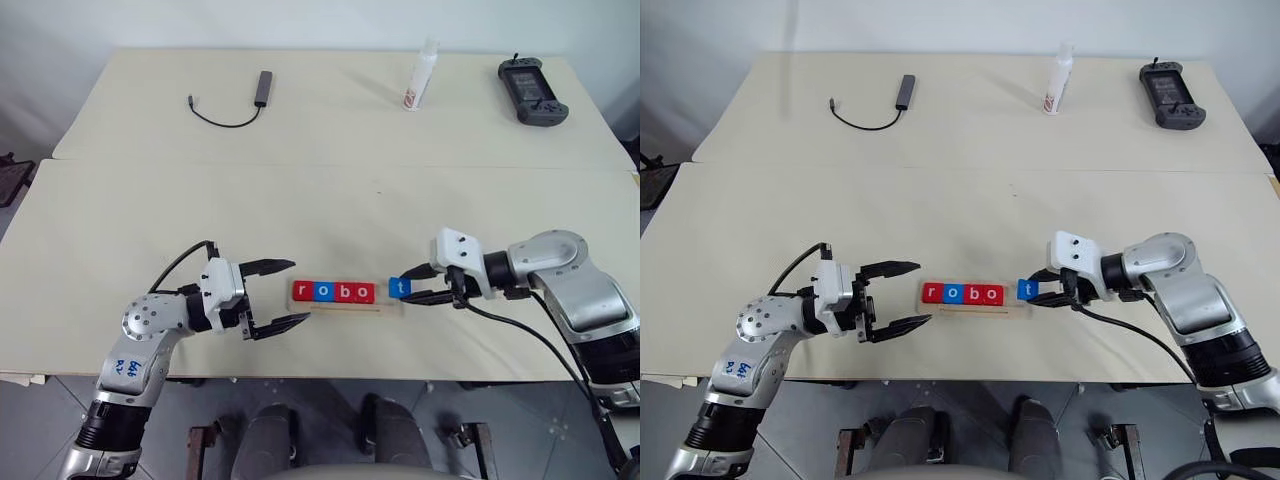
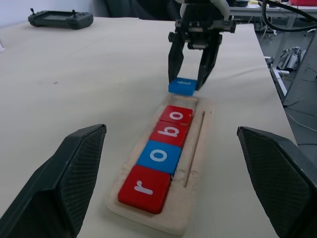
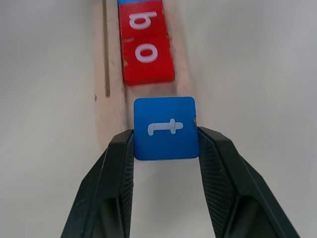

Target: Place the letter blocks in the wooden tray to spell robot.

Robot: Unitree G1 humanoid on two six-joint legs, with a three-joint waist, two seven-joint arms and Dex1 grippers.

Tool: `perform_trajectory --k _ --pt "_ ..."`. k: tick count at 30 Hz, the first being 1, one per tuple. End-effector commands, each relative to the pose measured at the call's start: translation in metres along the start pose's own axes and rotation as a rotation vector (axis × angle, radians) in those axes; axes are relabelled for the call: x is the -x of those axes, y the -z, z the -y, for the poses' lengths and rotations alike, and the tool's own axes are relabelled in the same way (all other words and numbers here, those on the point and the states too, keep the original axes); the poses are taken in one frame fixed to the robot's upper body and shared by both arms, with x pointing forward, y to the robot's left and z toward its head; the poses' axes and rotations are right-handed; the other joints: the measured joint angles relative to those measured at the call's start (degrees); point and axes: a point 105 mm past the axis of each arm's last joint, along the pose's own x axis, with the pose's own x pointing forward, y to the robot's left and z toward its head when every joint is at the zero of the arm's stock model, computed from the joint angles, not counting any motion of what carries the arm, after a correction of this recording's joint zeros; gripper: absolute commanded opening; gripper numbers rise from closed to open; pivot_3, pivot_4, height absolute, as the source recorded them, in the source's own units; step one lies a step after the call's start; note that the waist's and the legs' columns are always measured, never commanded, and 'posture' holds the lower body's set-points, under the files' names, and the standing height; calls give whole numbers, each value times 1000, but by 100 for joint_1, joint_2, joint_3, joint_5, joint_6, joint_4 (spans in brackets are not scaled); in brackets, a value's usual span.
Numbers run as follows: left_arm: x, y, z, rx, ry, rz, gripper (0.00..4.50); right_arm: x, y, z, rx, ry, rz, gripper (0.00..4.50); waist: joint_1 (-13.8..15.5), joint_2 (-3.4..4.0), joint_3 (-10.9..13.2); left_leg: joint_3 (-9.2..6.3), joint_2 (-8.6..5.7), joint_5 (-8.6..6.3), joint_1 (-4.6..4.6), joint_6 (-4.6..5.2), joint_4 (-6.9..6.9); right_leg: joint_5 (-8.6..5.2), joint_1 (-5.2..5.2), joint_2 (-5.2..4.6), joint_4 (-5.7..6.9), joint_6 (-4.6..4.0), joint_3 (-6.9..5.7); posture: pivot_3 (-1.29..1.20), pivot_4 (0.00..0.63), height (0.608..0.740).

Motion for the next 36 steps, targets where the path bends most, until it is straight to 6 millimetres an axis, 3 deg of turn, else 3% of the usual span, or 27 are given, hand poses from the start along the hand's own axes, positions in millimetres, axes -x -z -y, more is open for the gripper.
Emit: perform_trajectory --k 1,9,10,16,17,22,26,35,36 --pt "2 -5 -2 -24 -3 9 4500 -3 -7 0 37 6 15 1460 -9 0 0 0 0 0 -1 0 0 0 0 0 -1 0 0 0 150 740" --pt "2 -6 0 -26 -3 10 4500 -10 -5 0 58 3 0 1460 -30 0 0 -1 -1 0 -1 0 -1 0 0 0 -1 0 -1 0 150 740" --pt "2 -6 1 -26 -4 10 4500 -10 -5 -1 55 -4 0 2237 -32 0 0 -1 -1 0 -1 0 -1 0 0 0 -1 0 -1 0 150 740" --pt "4 -5 0 -26 -12 6 4500 -1 -17 2 52 22 55 4251 -29 0 0 -1 0 0 -1 0 -1 0 0 0 0 0 -1 0 150 740" --pt "4 -5 0 -26 -12 7 4500 3 -17 3 47 33 57 4482 -29 0 0 -1 0 0 -1 0 -1 0 0 0 -1 0 -1 0 150 740" --pt "4 -4 0 -23 -19 7 4500 23 -3 6 -1 90 48 4482 3 0 0 -2 -1 0 -2 0 -1 0 0 0 -2 0 -1 0 150 740" --pt "4 -4 2 -19 -20 8 4500 24 4 7 -42 120 57 3536 -22 0 0 -1 0 0 -1 0 -1 0 0 0 -1 0 -1 0 150 740" --pt "4 -3 1 -19 -25 4 4500 6 8 -3 -46 68 42 325 -33 0 0 0 0 0 0 0 -1 0 0 0 -1 0 0 0 150 740" --pt "5 -3 1 -20 -27 3 4500 4 6 -3 -43 64 50 325 -31 0 0 0 0 0 -1 0 -1 0 0 0 -1 0 -1 0 150 740"
